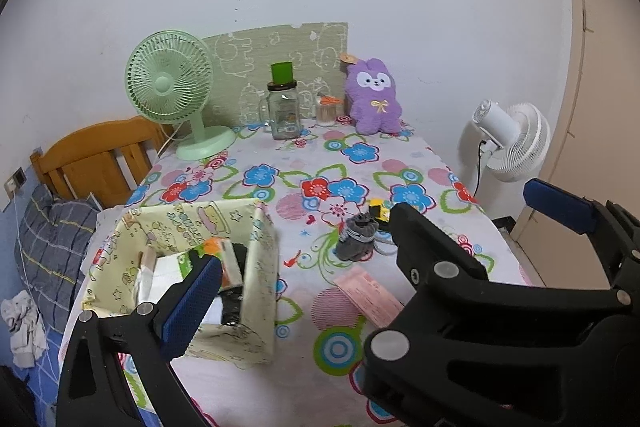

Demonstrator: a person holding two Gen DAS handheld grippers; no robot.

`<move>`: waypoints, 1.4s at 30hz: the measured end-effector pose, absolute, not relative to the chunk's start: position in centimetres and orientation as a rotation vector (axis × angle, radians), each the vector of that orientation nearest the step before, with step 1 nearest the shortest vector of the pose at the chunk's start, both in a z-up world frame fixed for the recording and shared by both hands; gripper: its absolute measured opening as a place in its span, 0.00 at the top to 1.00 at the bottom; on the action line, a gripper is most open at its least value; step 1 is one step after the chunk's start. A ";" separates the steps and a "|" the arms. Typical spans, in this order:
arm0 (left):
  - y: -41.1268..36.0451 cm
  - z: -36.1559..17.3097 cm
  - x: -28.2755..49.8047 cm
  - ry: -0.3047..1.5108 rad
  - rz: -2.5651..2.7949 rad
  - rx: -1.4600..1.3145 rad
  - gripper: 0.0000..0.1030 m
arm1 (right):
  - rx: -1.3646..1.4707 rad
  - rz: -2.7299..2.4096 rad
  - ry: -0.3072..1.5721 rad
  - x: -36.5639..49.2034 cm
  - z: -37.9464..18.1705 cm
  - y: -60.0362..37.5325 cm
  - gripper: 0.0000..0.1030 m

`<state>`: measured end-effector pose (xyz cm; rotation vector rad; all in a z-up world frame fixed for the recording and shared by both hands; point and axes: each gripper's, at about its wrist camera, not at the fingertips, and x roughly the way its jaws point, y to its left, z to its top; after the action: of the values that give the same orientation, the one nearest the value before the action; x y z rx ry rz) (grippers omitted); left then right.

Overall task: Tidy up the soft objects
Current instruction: 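Open both tools and withdraw them from the fabric box toward the table items, then grasp the pink paper packet with the left tool while the right tool grasps the clear plastic bag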

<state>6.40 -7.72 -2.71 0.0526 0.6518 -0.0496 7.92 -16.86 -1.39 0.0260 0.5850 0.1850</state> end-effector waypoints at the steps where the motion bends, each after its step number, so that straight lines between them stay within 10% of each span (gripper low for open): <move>1: -7.9 -2.9 6.4 0.653 -0.056 0.052 0.00 | 0.031 0.183 0.587 7.9 -1.7 -17.1 0.01; 42: -12.7 -12.7 10.5 0.814 -0.010 0.034 0.04 | 0.085 0.106 0.762 11.4 -12.1 -22.9 0.02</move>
<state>10.50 -12.73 -12.73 0.0337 0.8138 -0.0102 11.42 -22.90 -12.13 0.0848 0.7617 0.1063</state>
